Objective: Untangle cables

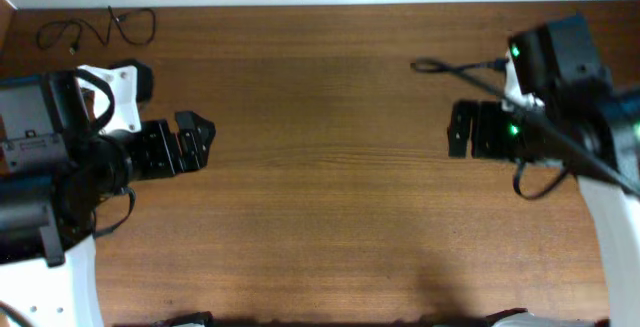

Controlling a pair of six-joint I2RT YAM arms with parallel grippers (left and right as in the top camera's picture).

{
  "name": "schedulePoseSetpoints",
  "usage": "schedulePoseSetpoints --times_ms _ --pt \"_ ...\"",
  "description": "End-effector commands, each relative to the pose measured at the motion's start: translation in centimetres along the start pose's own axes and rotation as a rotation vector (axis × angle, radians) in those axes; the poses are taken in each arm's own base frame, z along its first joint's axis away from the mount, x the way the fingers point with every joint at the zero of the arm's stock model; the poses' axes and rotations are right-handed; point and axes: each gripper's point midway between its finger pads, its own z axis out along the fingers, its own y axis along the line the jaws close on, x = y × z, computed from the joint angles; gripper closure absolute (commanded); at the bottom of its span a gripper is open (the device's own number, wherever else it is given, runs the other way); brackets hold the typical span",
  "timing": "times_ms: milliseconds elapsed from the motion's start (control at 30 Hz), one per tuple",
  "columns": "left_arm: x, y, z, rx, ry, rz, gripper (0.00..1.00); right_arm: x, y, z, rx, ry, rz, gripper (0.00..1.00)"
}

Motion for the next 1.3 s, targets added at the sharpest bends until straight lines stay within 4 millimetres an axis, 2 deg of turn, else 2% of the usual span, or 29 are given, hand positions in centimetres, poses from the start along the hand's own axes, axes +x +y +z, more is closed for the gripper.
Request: schedulePoseSetpoints --times_ms 0,100,200,333,900,1133,1267 --pt "0.4 0.2 -0.7 -0.03 -0.017 0.035 0.01 3.0 -1.6 -2.4 0.006 -0.056 -0.017 0.01" --pt "0.3 0.3 -0.6 -0.033 -0.017 0.035 0.01 6.2 -2.8 -2.9 -0.003 -0.079 -0.016 0.01" --pt "0.1 0.3 -0.3 -0.033 -0.015 0.034 0.01 9.1 -3.9 -2.4 -0.004 -0.08 -0.015 0.01" --pt "0.1 0.4 -0.3 -0.033 -0.014 0.034 0.01 11.0 -4.5 -1.5 0.008 -0.047 -0.017 0.02" --pt "0.1 0.3 -0.3 -0.033 -0.014 0.034 0.01 10.1 -4.5 0.1 0.055 0.02 -0.021 0.02" --pt "0.1 0.3 -0.3 -0.033 -0.014 0.034 0.01 7.8 -4.2 -1.7 0.0 -0.194 -0.071 0.01" --pt "0.1 0.3 -0.3 -0.033 -0.014 0.034 0.01 8.3 -6.0 1.0 0.024 -0.264 0.006 0.01"
